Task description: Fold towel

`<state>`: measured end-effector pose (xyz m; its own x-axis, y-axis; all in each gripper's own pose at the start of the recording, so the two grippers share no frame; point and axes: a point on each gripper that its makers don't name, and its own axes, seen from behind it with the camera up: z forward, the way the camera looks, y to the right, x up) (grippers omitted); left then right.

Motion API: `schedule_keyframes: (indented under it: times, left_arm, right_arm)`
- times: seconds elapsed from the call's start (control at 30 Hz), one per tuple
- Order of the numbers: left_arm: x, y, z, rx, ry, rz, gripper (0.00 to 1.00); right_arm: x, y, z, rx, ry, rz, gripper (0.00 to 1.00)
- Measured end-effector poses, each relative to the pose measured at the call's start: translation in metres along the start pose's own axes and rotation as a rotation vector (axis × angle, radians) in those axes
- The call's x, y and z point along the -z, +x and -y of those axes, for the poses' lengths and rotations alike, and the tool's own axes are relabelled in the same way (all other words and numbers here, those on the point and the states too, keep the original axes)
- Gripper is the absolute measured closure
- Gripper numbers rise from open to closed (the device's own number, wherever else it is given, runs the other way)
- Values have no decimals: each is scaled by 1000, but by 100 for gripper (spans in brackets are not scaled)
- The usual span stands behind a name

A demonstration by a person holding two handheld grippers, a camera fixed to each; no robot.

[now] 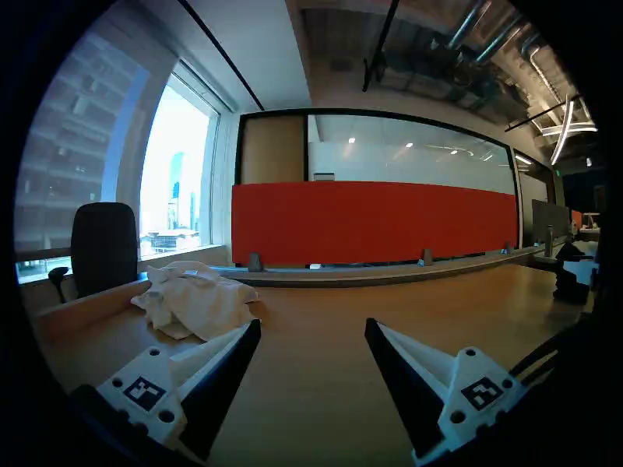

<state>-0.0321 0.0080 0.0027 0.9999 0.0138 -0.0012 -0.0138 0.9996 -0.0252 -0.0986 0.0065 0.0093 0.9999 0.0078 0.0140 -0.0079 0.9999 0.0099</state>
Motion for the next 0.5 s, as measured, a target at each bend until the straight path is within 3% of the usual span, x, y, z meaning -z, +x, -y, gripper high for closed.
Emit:
schedule_keyframes:
  times: [0.5]
  left_arm:
    - [-1, -2, 0, 0, 0, 0, 0]
  right_arm:
    - [0, 0, 0, 0, 0, 0, 1]
